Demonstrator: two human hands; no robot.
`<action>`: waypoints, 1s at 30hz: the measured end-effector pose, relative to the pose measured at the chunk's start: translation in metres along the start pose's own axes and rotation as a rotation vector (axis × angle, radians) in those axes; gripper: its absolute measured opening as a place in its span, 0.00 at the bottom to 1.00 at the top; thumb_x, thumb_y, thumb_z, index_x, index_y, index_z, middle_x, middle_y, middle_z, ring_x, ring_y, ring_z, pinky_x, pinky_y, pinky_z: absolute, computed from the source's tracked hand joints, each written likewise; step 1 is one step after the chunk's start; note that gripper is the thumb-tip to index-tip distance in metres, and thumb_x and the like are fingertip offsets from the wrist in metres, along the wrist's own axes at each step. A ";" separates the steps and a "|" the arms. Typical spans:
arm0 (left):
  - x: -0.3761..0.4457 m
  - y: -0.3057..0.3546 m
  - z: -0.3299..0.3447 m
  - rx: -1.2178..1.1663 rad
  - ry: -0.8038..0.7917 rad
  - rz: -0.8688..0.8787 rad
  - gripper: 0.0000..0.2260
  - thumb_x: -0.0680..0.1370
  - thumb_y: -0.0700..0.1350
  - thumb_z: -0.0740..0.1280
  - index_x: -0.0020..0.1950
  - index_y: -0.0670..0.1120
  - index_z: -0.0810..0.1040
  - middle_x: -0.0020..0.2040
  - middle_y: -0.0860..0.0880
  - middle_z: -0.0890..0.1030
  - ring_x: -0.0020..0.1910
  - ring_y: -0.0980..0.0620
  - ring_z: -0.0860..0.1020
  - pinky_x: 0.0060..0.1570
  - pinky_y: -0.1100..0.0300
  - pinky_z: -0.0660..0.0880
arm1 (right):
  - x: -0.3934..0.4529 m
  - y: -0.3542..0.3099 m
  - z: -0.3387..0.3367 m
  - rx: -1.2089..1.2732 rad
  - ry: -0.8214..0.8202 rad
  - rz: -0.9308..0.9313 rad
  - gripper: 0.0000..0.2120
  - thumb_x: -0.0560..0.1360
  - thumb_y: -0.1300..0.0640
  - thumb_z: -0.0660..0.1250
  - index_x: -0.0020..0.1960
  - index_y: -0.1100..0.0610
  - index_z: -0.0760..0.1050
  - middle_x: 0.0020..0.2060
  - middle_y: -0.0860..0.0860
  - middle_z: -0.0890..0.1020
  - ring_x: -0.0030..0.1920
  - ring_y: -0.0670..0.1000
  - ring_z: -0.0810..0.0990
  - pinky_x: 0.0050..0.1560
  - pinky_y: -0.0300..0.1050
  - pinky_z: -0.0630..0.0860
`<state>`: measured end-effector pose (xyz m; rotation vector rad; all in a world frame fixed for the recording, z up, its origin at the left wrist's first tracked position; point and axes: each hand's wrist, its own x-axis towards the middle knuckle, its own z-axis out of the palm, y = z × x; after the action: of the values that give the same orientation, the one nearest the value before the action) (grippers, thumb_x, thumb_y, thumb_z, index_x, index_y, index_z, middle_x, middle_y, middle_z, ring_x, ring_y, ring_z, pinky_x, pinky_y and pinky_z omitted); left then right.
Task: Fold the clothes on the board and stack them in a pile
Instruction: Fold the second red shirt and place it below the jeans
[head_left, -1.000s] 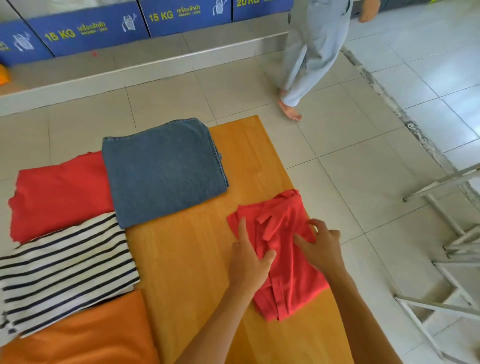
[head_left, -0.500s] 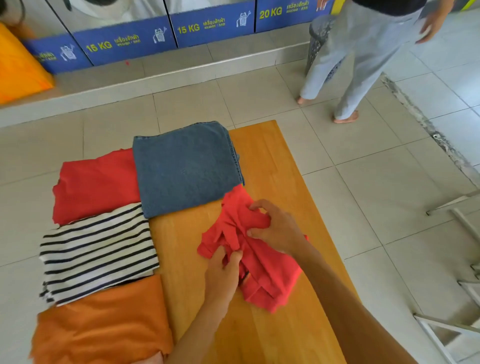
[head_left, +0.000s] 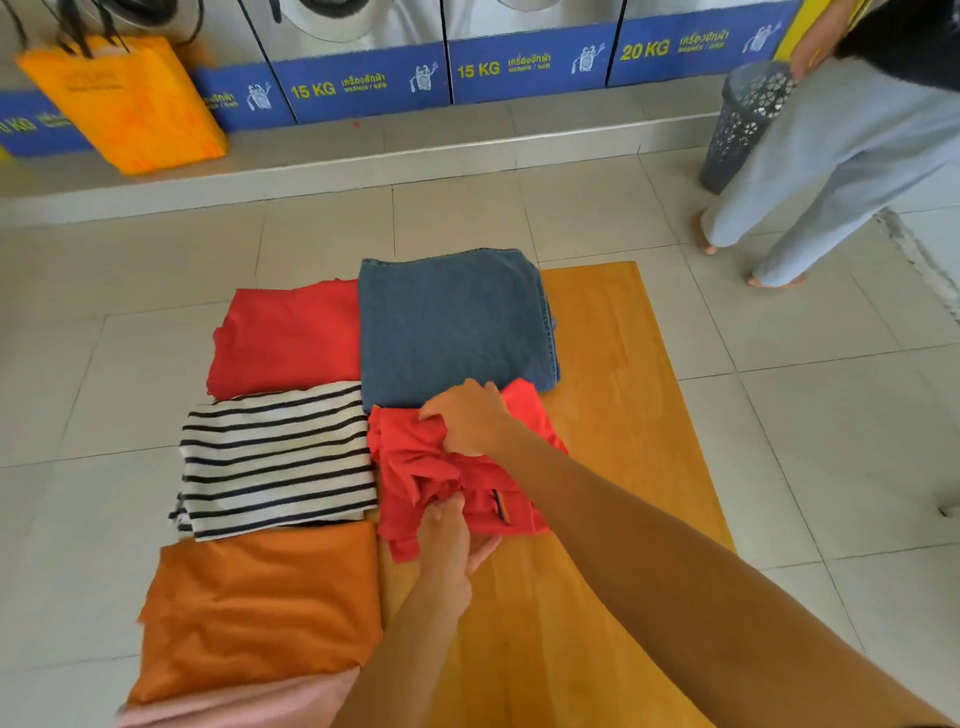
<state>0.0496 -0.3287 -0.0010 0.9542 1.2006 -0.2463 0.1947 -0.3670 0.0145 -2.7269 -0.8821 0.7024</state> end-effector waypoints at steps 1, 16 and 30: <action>0.004 0.002 -0.002 0.009 -0.006 -0.023 0.09 0.80 0.44 0.66 0.59 0.44 0.75 0.63 0.41 0.76 0.62 0.40 0.76 0.44 0.44 0.82 | 0.000 0.002 0.007 0.005 0.022 0.030 0.26 0.72 0.55 0.69 0.67 0.37 0.74 0.62 0.51 0.78 0.63 0.58 0.73 0.63 0.56 0.67; 0.023 0.041 -0.064 0.437 0.092 0.271 0.09 0.80 0.51 0.63 0.49 0.47 0.79 0.42 0.46 0.83 0.34 0.51 0.80 0.34 0.55 0.80 | -0.106 0.035 0.067 0.446 0.523 0.656 0.25 0.76 0.51 0.67 0.72 0.40 0.70 0.69 0.56 0.68 0.67 0.59 0.66 0.65 0.58 0.70; 0.033 0.076 -0.053 0.609 0.116 0.525 0.11 0.72 0.51 0.69 0.41 0.43 0.76 0.35 0.48 0.77 0.37 0.48 0.75 0.42 0.45 0.77 | -0.133 0.016 0.090 0.413 0.424 0.594 0.19 0.71 0.45 0.72 0.62 0.39 0.77 0.67 0.50 0.70 0.68 0.55 0.66 0.65 0.56 0.67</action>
<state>0.0744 -0.2339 0.0059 1.7976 0.9443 -0.1346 0.0637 -0.4556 -0.0177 -2.5835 0.1639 0.3084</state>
